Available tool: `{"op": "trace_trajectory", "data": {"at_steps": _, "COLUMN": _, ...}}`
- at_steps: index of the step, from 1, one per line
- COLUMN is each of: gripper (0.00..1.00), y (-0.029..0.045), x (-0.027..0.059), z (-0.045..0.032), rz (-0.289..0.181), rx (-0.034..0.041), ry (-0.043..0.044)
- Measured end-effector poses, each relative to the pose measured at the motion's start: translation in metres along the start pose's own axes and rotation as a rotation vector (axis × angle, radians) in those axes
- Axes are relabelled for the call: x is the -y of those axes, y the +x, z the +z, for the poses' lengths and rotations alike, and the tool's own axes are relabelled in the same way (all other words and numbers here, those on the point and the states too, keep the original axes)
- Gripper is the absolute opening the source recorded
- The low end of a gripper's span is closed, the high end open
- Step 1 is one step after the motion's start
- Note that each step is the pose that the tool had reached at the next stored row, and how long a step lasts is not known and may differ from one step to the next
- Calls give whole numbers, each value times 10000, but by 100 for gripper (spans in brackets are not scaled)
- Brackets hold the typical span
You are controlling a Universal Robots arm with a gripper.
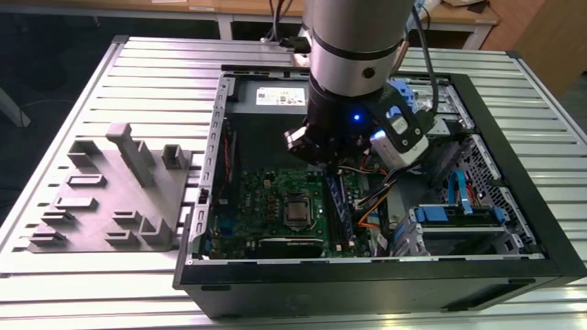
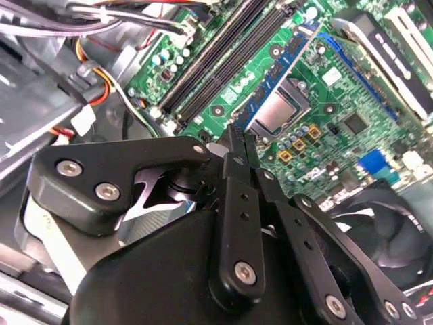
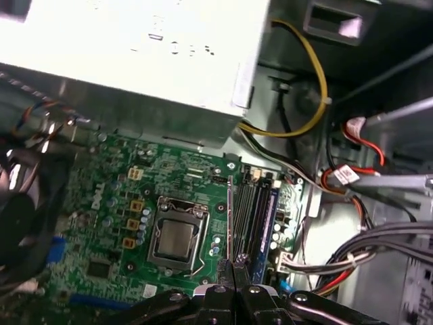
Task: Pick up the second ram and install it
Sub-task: 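Insert the second ram into the second slot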
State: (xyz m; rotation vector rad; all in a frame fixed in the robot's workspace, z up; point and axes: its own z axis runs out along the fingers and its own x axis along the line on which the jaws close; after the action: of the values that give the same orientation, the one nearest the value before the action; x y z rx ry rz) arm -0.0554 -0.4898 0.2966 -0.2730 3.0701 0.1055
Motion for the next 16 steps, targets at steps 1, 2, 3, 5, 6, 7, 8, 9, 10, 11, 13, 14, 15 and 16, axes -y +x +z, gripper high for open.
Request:
{"op": "trace_trajectory", "data": {"at_steps": 1, "gripper": 8, "y": 0, "x": 0, "z": 5, "rz": 180, "rx": 12, "ry": 11}}
{"op": "trace_trajectory", "data": {"at_steps": 2, "gripper": 8, "y": 1, "x": 0, "z": 10, "rz": 358, "rx": 23, "ry": 23}}
{"op": "trace_trajectory", "data": {"at_steps": 3, "gripper": 8, "y": 1, "x": 1, "z": 14, "rz": 538, "rx": 34, "ry": 34}}
{"op": "trace_trajectory", "data": {"at_steps": 5, "gripper": 8, "y": 1, "x": 2, "z": 24, "rz": 906, "rx": 57, "ry": 57}}
{"op": "trace_trajectory", "data": {"at_steps": 6, "gripper": 8, "y": 2, "x": 2, "z": 29, "rz": 1087, "rx": 69, "ry": 69}}
{"op": "trace_trajectory", "data": {"at_steps": 7, "gripper": 8, "y": 2, "x": 2, "z": 34, "rz": 1270, "rx": 81, "ry": 81}}
{"op": "trace_trajectory", "data": {"at_steps": 8, "gripper": 8, "y": 3, "x": 3, "z": 41, "rz": 1438, "rx": 92, "ry": 90}}
{"op": "trace_trajectory", "data": {"at_steps": 9, "gripper": 8, "y": 3, "x": 3, "z": 47, "rz": 1543, "rx": 98, "ry": 97}}
{"op": "trace_trajectory", "data": {"at_steps": 10, "gripper": 8, "y": 3, "x": 3, "z": 51, "rz": 1616, "rx": 102, "ry": 103}}
{"op": "trace_trajectory", "data": {"at_steps": 11, "gripper": 8, "y": 3, "x": 3, "z": 55, "rz": 1687, "rx": 107, "ry": 108}}
{"op": "trace_trajectory", "data": {"at_steps": 13, "gripper": 8, "y": 4, "x": 4, "z": 59, "rz": 1801, "rx": 112, "ry": 116}}
{"op": "trace_trajectory", "data": {"at_steps": 14, "gripper": 8, "y": 4, "x": 4, "z": 61, "rz": 1856, "rx": 117, "ry": 120}}
{"op": "trace_trajectory", "data": {"at_steps": 15, "gripper": 8, "y": 4, "x": 4, "z": 64, "rz": 1957, "rx": 124, "ry": 124}}
{"op": "trace_trajectory", "data": {"at_steps": 16, "gripper": 8, "y": 4, "x": 4, "z": 65, "rz": 2047, "rx": 129, "ry": 131}}
